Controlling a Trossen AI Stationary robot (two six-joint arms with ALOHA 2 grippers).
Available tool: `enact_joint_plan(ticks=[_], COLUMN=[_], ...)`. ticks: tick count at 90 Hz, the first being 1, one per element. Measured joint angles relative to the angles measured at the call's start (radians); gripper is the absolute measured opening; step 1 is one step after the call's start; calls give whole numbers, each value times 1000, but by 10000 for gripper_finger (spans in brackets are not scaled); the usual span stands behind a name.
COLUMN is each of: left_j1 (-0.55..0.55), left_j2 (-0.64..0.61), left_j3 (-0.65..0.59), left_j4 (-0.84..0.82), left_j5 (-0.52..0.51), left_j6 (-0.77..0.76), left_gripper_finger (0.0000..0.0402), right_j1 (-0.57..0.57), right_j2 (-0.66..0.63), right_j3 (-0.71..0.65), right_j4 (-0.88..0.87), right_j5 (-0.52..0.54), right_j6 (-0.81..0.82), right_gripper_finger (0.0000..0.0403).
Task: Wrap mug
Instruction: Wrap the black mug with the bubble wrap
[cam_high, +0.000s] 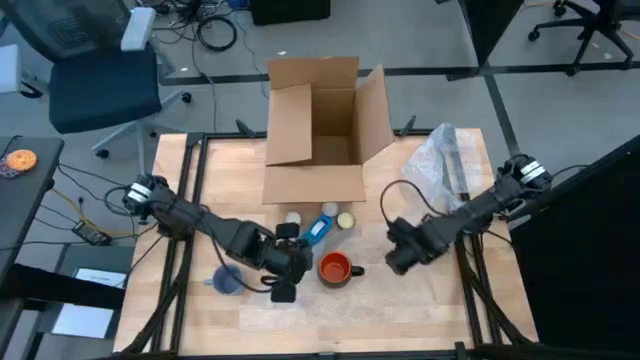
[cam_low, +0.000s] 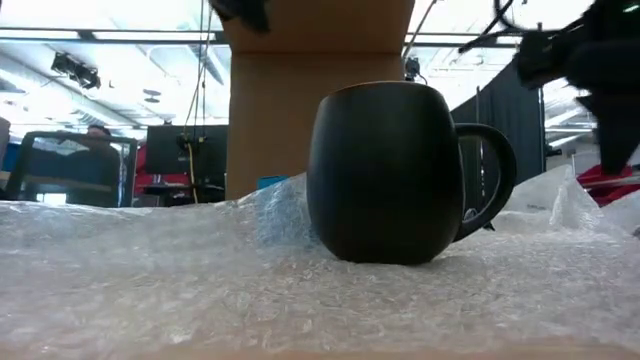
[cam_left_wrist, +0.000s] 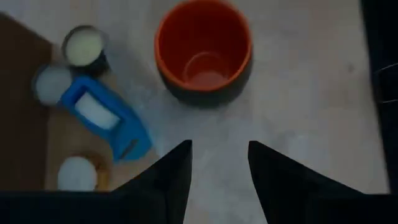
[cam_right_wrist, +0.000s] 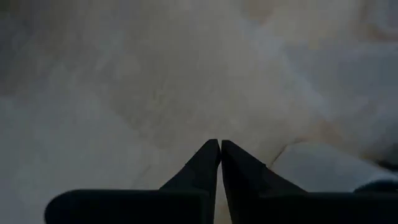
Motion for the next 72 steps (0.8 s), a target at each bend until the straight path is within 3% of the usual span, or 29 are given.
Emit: enact_joint_plan(ticks=[23,47,72], left_j1=[-61,-113,-119], left_j2=[1,1,1], left_j3=[-26,-26,-26], left_j4=[-75,-106,-97], left_j5=[-25,-124,-231], left_j6=[-33,-77,-78], left_gripper_finger=[142,142,142], right_j1=[-235,-353,-380], right_j2=[0,0,-5], right_j3=[-102,-226,-308], right_j4=[56,122,296], right_j5=[-223,-197,-214], right_j6=[-190,-176,-169], right_gripper_finger=[50,113,107])
